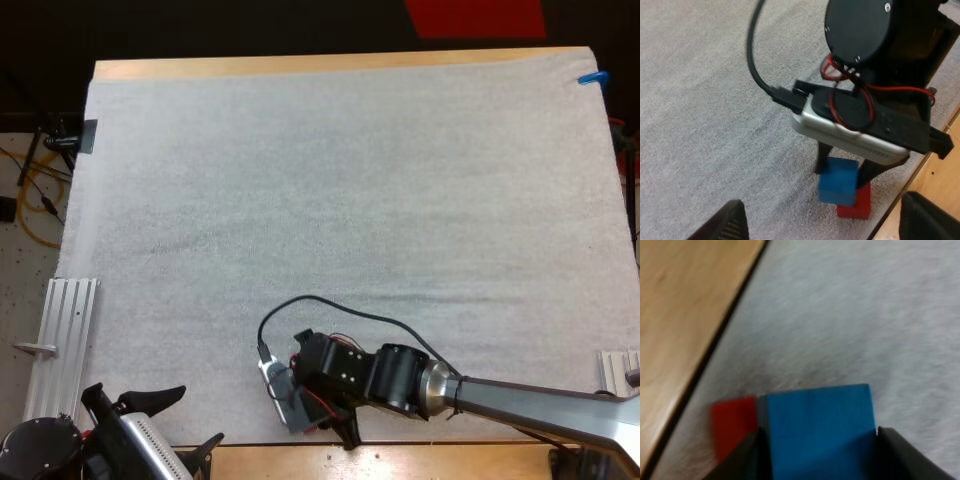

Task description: Stack red cube on blue cube

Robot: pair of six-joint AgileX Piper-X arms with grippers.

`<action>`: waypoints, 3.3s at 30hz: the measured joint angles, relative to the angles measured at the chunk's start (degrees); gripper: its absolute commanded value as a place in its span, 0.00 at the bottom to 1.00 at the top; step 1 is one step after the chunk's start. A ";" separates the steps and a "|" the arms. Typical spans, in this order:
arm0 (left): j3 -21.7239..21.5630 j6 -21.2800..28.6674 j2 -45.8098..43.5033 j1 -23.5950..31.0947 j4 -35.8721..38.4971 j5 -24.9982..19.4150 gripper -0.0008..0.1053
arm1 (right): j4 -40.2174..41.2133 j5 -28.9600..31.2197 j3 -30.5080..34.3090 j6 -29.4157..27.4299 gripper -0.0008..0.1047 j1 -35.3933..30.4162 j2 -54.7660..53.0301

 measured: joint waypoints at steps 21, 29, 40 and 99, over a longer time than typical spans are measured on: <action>0.00 0.00 0.00 0.00 0.00 0.00 0.60 | -0.24 5.22 -4.30 13.06 0.27 -14.68 3.72; 0.00 0.00 0.00 0.00 0.00 0.00 0.60 | -0.61 7.62 -4.30 13.71 0.27 -15.72 9.57; 0.00 0.00 0.00 0.00 0.00 0.00 0.60 | -2.01 8.04 -4.30 16.98 0.65 -15.72 10.40; 0.00 1.30 0.00 0.00 0.00 0.00 0.60 | 10.04 0.09 -4.30 -1.21 0.59 0.94 4.19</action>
